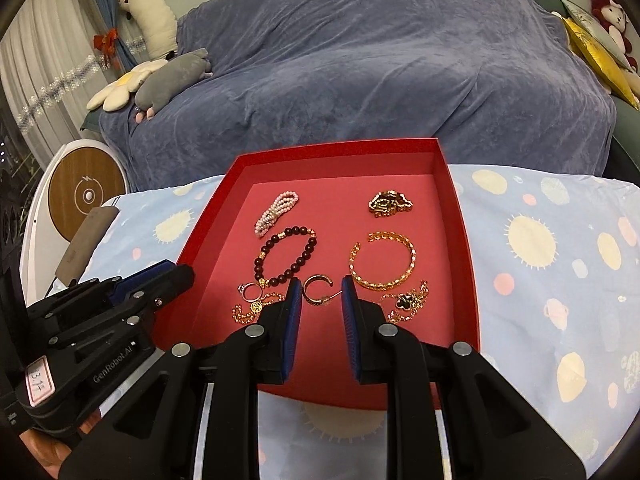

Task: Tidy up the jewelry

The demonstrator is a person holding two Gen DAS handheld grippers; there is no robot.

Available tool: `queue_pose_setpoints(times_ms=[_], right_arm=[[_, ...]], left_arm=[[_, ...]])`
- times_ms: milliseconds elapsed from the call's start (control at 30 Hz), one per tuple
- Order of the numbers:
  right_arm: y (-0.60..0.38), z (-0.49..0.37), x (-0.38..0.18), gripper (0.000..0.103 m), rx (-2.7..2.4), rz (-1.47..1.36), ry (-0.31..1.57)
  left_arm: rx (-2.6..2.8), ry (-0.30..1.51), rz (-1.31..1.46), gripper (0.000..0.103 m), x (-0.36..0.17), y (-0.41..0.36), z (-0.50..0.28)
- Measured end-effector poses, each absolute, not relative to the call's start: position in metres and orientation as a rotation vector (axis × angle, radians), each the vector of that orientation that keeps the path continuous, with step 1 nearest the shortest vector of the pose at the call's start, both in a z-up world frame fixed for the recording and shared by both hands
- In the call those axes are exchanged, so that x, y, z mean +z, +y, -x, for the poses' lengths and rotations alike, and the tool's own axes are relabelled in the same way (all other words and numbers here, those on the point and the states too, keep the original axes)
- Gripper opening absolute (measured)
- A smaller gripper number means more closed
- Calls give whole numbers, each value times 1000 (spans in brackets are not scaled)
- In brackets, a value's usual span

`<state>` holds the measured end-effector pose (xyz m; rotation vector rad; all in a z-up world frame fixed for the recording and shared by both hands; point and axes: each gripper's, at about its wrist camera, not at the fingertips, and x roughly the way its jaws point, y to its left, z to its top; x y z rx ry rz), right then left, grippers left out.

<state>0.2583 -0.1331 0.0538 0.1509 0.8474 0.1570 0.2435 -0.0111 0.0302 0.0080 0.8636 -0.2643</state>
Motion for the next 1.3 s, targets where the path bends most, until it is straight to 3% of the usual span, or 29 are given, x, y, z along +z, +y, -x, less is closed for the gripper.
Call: queue_pose_setpoints(times_ms=[667,1067,1267,1300], right_arm=[[-130,-268,35,21,141,-148,891],[-137,-262,46,22,135,-171,867],[-145,-237,63,28,117,-177,822],[-149,-229,65,35,105,-200,808]], left_arm=[[-268,922,-24,17,12,-15,-258],[-235,917,14,25,22,-4,-257],[-210,891,103,26,39,16,-242],[-206,890,106,27,40,19,-237]])
